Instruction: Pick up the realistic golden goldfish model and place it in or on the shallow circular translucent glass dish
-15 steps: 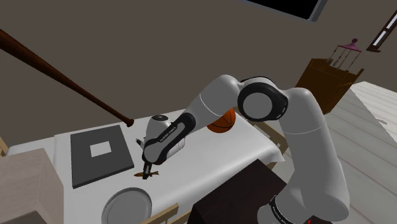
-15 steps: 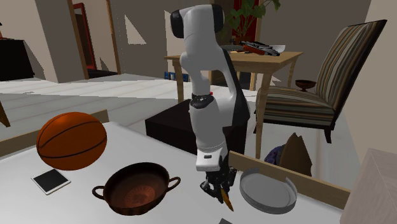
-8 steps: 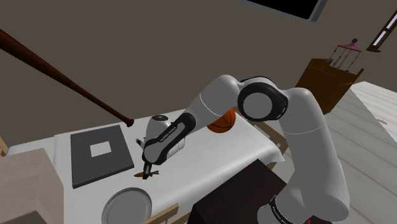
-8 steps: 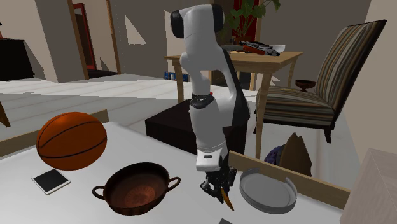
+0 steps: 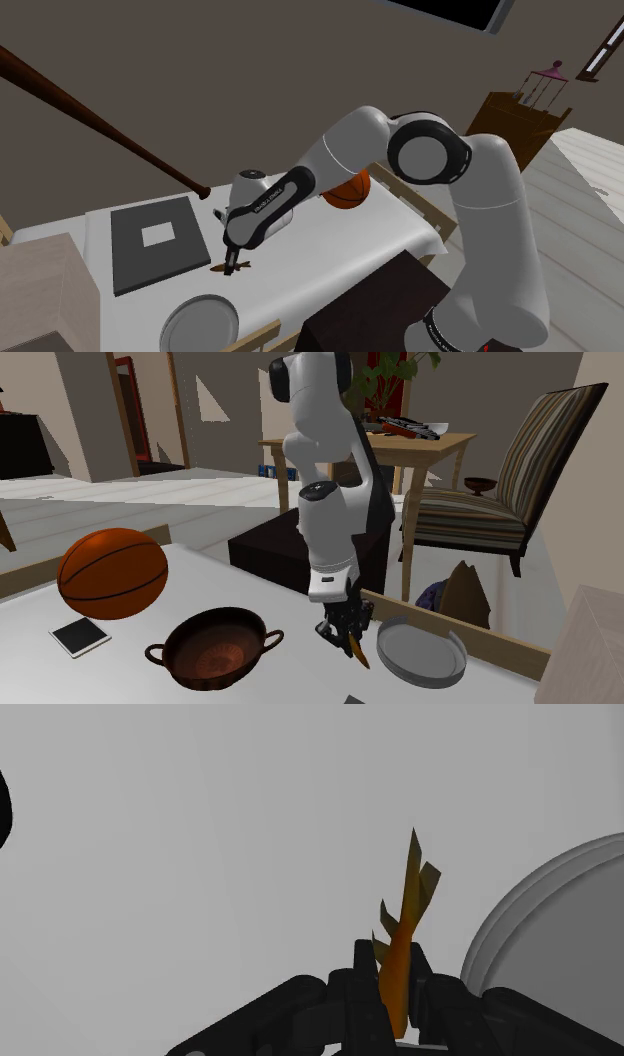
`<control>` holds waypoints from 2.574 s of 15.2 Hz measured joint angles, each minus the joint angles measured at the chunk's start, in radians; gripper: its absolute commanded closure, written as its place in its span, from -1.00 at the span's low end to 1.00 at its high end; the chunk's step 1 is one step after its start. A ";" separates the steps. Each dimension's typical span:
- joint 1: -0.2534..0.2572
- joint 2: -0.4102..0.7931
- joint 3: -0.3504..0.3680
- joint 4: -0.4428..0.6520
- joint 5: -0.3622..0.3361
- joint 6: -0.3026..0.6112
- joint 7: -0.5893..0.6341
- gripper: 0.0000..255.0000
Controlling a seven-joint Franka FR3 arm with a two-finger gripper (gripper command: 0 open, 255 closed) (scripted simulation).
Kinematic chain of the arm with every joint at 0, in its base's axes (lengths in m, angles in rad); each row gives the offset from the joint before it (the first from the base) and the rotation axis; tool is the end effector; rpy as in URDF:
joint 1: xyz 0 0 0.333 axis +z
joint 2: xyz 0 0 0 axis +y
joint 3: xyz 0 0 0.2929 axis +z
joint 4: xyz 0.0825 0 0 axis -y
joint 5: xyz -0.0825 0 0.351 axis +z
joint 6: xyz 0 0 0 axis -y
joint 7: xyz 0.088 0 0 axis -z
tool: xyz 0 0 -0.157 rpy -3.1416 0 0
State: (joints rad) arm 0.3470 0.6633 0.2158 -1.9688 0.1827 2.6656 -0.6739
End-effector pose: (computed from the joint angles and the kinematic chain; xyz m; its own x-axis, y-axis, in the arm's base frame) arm 0.4930 0.3151 0.1013 0.5212 0.8403 0.1492 0.8512 -0.4994 -0.1614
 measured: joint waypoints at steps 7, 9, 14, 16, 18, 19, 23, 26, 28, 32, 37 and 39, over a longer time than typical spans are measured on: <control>-0.006 -0.077 0.003 -0.011 0.002 -0.065 0.011 1.00; -0.008 -0.103 0.006 -0.021 0.004 -0.080 0.014 1.00; 0.028 -0.139 0.014 -0.042 0.003 -0.086 0.062 1.00; 0.069 -0.134 0.017 -0.042 -0.004 -0.072 0.108 1.00; 0.109 -0.143 0.023 -0.062 -0.007 -0.052 0.154 1.00; 0.126 -0.147 0.025 -0.071 -0.008 -0.043 0.175 1.00; 0.210 -0.136 0.026 -0.061 -0.024 -0.024 0.270 1.00; 0.256 -0.121 0.025 -0.053 -0.034 -0.009 0.320 1.00; 0.263 -0.105 0.023 -0.050 -0.036 0.006 0.325 1.00; 0.269 -0.056 0.018 -0.038 -0.041 0.042 0.322 1.00; 0.273 0.009 0.012 -0.017 -0.045 0.084 0.313 1.00; 0.273 0.017 0.011 -0.017 -0.045 0.092 0.311 1.00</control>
State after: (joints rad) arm 0.6197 0.6799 0.2272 -1.9855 0.1372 2.7574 -0.3625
